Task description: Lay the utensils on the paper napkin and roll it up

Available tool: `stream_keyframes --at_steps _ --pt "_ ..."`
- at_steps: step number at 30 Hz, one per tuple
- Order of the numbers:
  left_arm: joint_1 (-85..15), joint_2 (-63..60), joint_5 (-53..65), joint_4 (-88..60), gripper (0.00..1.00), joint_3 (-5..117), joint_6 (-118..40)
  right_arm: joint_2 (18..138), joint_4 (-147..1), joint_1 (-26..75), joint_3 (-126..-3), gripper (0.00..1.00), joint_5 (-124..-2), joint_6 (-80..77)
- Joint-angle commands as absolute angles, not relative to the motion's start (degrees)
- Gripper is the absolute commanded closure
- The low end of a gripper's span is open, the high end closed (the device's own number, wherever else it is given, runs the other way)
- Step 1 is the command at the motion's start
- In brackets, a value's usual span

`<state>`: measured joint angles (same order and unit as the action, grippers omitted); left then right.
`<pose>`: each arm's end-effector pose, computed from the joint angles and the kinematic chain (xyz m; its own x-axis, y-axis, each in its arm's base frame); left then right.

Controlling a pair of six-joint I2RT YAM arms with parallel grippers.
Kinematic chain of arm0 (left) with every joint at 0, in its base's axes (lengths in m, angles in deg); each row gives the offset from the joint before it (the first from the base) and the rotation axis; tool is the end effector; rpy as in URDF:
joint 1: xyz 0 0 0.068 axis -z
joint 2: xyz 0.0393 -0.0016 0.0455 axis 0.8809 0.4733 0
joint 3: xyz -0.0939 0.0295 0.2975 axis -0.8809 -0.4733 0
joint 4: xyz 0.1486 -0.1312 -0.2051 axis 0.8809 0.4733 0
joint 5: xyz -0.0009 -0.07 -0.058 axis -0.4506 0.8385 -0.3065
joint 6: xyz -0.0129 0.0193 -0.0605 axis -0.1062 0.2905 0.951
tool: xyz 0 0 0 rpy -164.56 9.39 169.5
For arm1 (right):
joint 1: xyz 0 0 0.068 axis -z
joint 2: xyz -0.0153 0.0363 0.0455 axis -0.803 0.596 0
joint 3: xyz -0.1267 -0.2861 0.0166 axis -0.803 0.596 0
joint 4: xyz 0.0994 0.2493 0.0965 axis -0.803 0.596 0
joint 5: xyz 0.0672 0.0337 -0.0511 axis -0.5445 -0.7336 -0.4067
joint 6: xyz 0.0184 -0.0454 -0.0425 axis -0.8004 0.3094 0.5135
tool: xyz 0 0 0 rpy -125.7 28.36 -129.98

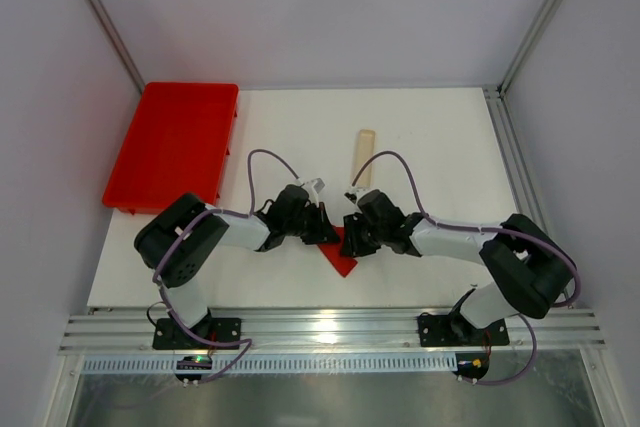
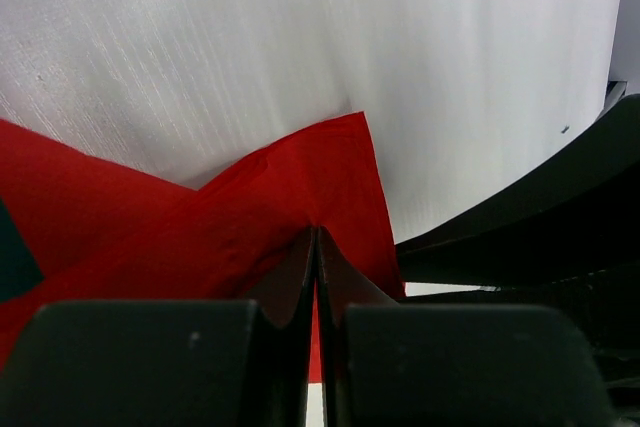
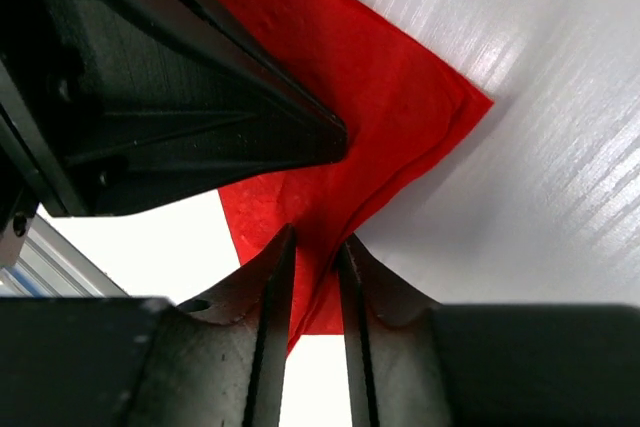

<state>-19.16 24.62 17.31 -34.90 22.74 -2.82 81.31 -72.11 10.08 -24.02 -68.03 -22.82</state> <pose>0.2485 -0.2517 0.1255 -0.9263 -0.0913 -0.3655 0.2176 0.6624 -0.7168 0.2028 0.2062 0.1554 -0.8616 -0.1792 -0.4749 -0.4093 0.7986 0.4412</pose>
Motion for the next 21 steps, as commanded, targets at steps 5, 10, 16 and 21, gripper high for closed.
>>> stream_keyframes --at_steps 5,10,16,21 --pt "-19.4 25.2 16.1 -27.0 1.0 22.1 -6.2 84.5 -70.1 9.6 -24.3 0.82 -65.1 -22.4" --pt "-19.4 24.6 16.2 -26.8 1.0 22.1 -6.8 84.2 -73.4 9.6 -22.2 0.92 -66.3 -24.4" --pt "-19.5 22.3 16.6 -26.1 1.0 22.6 -7.3 85.1 -79.9 9.6 -19.5 0.96 -69.1 -27.7" --pt "-19.7 18.1 16.4 -22.1 0.88 25.0 -8.8 85.3 -83.3 9.6 -18.1 0.96 -71.4 -30.5"
